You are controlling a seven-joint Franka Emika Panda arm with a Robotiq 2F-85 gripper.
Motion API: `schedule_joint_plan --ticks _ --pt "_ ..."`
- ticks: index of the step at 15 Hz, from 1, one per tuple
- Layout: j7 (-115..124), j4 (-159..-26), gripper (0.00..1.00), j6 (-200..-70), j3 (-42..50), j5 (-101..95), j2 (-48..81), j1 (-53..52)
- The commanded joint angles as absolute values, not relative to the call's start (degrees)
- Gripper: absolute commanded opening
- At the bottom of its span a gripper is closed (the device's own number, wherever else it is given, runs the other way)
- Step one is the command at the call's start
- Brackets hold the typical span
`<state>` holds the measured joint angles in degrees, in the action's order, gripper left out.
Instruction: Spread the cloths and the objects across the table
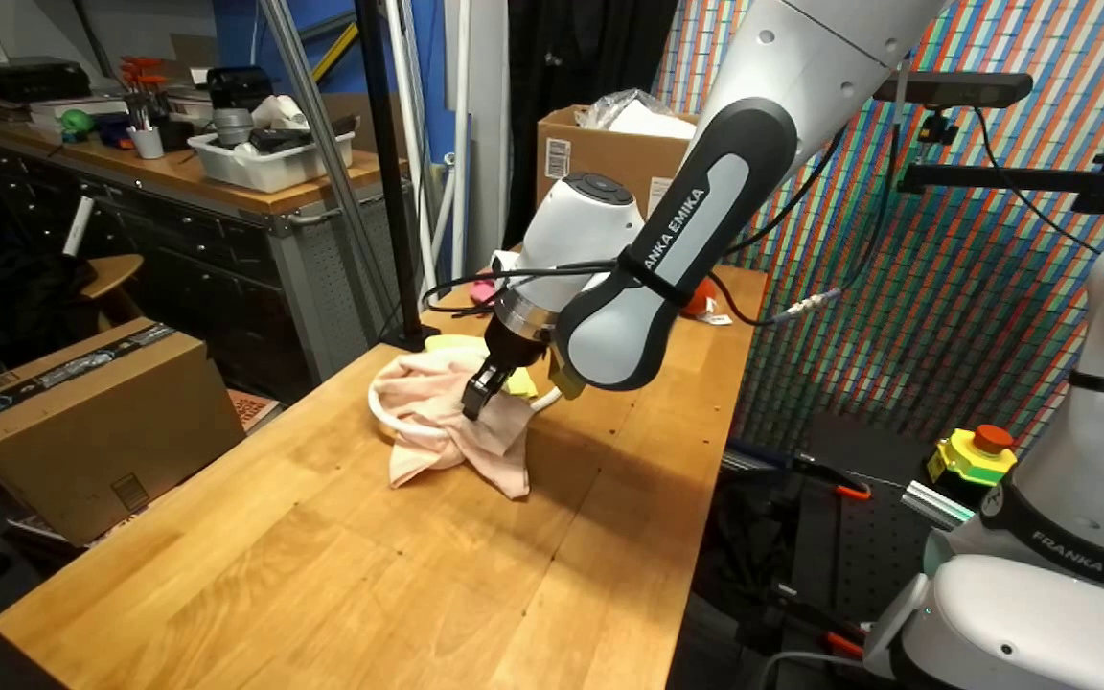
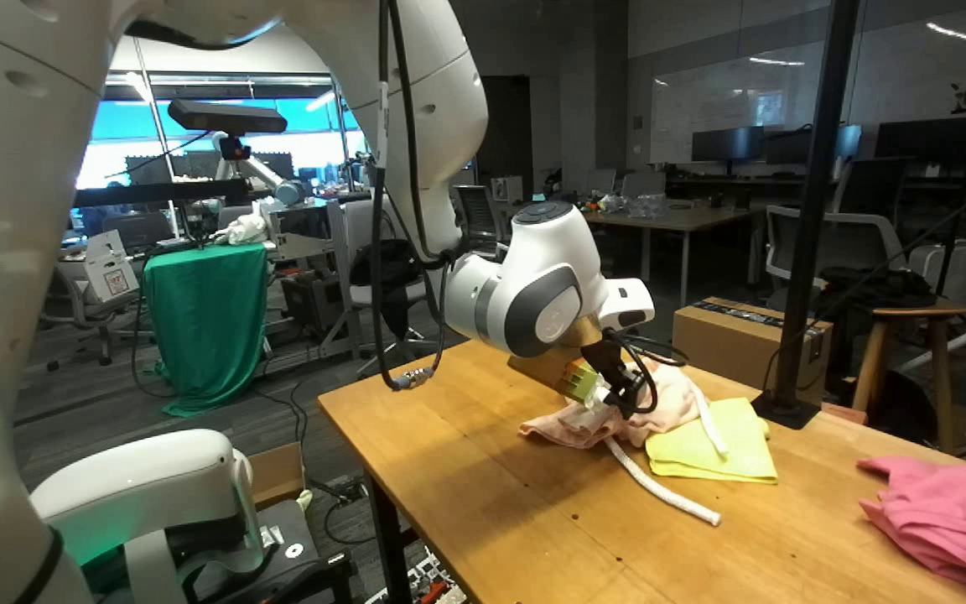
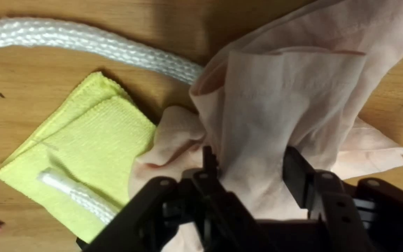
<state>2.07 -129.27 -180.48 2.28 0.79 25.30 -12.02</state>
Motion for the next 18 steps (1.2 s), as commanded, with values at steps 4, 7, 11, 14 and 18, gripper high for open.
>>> schedule_joint_plan --ticks 4,7,11,14,18 --pt "3.18 -128.58 0.04 -182.77 3.3 0.24 25.41 -12.25" --pt "3.39 -128.9 0.04 -183.78 3.7 0.52 24.93 -12.3" --pt "3.42 -130.14 0.04 -185.9 3.59 0.87 23.09 -11.72" --pt "3.37 -131.55 0.04 -189.14 3.2 1.41 20.9 -11.08" --pt "3.87 -133.27 0.04 -193.04 4.54 2.16 17.54 -11.78"
